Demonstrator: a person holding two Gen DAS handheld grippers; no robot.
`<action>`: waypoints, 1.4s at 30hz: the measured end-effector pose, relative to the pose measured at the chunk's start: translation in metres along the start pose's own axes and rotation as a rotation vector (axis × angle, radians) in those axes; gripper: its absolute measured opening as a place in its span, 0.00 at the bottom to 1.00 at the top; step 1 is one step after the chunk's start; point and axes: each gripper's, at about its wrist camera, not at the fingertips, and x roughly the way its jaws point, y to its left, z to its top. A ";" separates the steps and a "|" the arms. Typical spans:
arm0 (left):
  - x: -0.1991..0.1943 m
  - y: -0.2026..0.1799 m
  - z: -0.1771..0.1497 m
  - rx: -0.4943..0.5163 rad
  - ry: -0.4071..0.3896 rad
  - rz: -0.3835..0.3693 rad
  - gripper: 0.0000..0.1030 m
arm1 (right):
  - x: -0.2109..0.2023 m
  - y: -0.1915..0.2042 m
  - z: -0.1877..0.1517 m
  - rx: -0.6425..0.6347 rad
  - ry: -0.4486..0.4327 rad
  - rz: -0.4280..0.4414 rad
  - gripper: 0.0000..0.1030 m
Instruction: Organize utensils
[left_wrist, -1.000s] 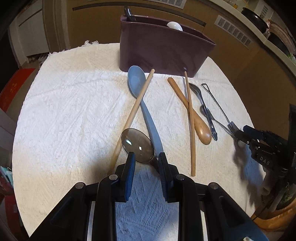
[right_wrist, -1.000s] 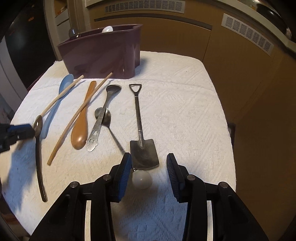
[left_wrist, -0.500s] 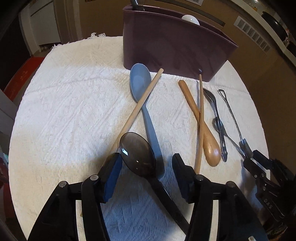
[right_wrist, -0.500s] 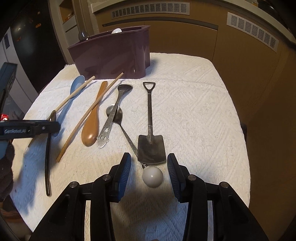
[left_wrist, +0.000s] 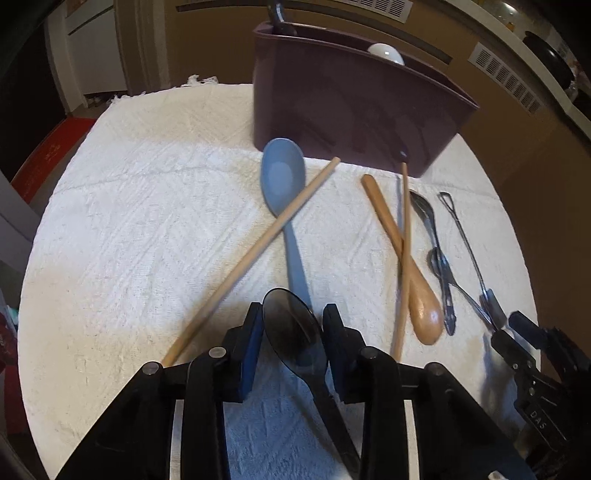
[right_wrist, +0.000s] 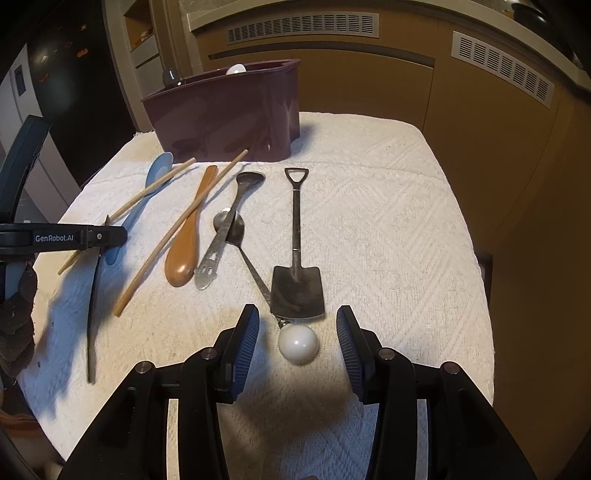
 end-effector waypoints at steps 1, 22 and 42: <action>-0.002 -0.003 -0.003 0.021 -0.006 -0.017 0.24 | 0.000 0.001 0.001 -0.005 -0.001 0.001 0.44; -0.046 0.042 -0.043 0.055 -0.036 -0.179 0.33 | 0.058 0.075 0.107 -0.006 0.056 0.142 0.37; -0.024 0.002 -0.043 0.232 -0.067 0.110 0.29 | 0.036 0.054 0.085 -0.023 0.013 0.094 0.37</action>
